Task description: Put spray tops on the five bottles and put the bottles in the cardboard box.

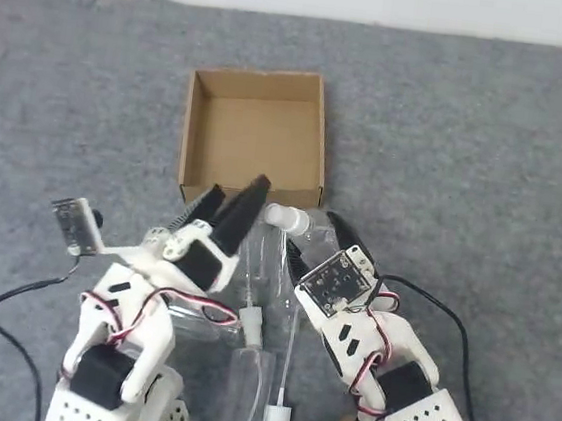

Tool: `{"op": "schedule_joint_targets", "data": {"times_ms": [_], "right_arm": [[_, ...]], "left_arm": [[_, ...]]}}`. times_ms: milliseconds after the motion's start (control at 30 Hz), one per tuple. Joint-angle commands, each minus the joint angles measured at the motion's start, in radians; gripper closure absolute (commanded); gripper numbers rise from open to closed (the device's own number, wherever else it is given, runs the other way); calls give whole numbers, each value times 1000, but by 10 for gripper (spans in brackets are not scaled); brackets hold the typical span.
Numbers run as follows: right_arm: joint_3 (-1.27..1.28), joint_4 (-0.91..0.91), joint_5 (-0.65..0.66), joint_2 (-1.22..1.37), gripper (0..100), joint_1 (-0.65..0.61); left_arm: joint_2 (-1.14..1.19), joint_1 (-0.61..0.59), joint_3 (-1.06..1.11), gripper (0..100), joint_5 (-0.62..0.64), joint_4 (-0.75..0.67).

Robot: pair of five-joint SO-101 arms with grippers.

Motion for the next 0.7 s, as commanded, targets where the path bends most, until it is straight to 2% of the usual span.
{"op": "schedule_joint_targets", "data": {"times_ms": [0,133,467,667], "right_arm": [[17,-30,-34,-21,909,15],[11,-88,-75,-21,909,19],[6,-151,-77,-21,909,16],[-5,-176,-77,-21,909,-10]], "left_arm": [[-20,-80,-53,739,48,-51],[-20,-98,-53,739,51,-52],[-15,-92,-36,739,51,-54],[-15,-63,15,742,46,-121]]}}
